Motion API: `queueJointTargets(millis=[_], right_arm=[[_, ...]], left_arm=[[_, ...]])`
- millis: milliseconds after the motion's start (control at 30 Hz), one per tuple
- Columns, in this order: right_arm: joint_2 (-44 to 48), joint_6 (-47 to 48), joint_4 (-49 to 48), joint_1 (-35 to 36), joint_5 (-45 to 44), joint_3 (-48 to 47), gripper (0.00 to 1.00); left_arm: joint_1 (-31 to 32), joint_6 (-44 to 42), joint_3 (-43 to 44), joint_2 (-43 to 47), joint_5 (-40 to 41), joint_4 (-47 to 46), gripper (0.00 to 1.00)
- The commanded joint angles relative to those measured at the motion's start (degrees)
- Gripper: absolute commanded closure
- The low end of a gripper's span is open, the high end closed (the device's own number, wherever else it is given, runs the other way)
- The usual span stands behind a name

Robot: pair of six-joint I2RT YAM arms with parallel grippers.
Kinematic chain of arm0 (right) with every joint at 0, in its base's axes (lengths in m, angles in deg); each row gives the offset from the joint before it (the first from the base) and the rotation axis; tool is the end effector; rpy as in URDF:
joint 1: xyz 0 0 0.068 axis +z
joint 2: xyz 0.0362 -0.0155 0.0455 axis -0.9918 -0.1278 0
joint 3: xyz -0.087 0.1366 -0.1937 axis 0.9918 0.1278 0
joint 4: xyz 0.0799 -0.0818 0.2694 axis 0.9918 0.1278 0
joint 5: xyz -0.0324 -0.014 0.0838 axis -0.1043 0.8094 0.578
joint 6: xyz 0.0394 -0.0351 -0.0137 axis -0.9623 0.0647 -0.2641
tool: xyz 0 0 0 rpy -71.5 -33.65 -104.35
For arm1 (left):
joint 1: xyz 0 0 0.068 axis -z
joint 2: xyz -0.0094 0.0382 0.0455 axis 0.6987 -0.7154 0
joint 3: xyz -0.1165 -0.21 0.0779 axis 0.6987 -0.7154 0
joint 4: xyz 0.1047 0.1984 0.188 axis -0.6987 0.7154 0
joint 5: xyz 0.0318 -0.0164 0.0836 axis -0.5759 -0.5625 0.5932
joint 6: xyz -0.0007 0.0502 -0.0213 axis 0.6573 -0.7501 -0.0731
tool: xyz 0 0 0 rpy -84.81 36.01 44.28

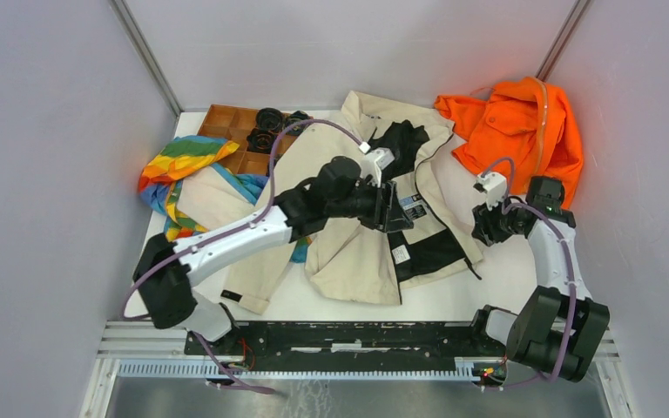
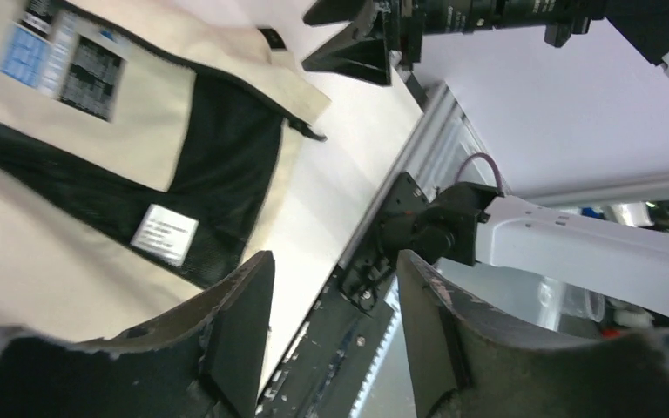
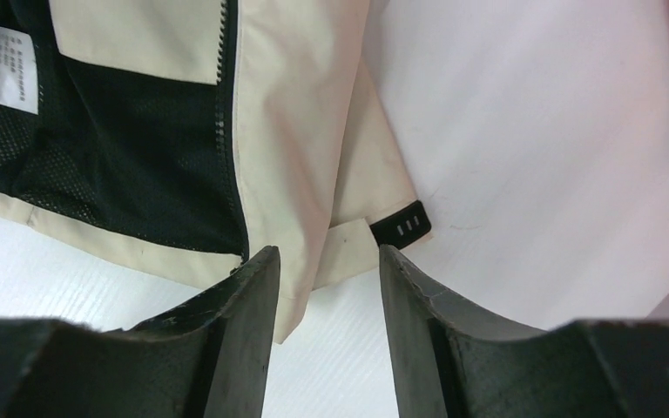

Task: Zip up the jacket
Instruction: Adjust the jacket at the center of the board.

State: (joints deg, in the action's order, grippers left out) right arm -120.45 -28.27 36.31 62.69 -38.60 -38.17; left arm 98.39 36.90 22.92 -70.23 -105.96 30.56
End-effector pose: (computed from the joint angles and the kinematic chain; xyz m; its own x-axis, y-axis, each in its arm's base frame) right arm 0.2442 -0.0679 0.1896 -0.6564 -0.3804 -0.6514 -0.5347 0.8438 0.0460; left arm 0.2221 -0.3293 0.2825 -0.7662 0.0948 -0.6356 0.6086 0.4247 -0.6703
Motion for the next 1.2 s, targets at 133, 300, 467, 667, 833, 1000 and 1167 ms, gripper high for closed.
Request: queueJointTargets(millis=[133, 300, 467, 667, 833, 1000, 1167], right_arm=[[1.70, 2.90, 4.84, 0.19, 9.79, -8.64, 0.46], [3.70, 1.41, 4.05, 0.18, 16.95, -10.66, 0.45], [8.47, -3.64, -3.12, 0.19, 21.14, -7.87, 0.42], [12.75, -5.62, -6.19, 0.18, 23.27, -6.04, 0.39], [15.46, -8.52, -9.22, 0.17, 24.17, -4.84, 0.31], [15.85, -12.05, -11.16, 0.19, 26.03, -5.54, 0.21], [15.67, -13.78, -11.38, 0.19, 29.12, -4.59, 0.21]], left_arm=[[-2.49, -12.91, -5.36, 17.21, 18.48, 6.99, 0.18], [-4.29, -10.28, -13.22, 27.11, 19.27, 1.36, 0.01], [-5.31, -7.05, -16.77, 31.78, 16.86, -0.38, 0.00], [-5.53, -4.39, -17.21, 32.92, 16.78, 3.86, 0.01], [-5.48, -1.24, -18.99, 35.93, 19.97, 6.90, 0.01], [-5.54, 2.74, -23.68, 41.02, 22.76, 6.25, 0.01], [-5.54, 6.56, -24.77, 41.99, 24.29, 10.19, 0.00]])
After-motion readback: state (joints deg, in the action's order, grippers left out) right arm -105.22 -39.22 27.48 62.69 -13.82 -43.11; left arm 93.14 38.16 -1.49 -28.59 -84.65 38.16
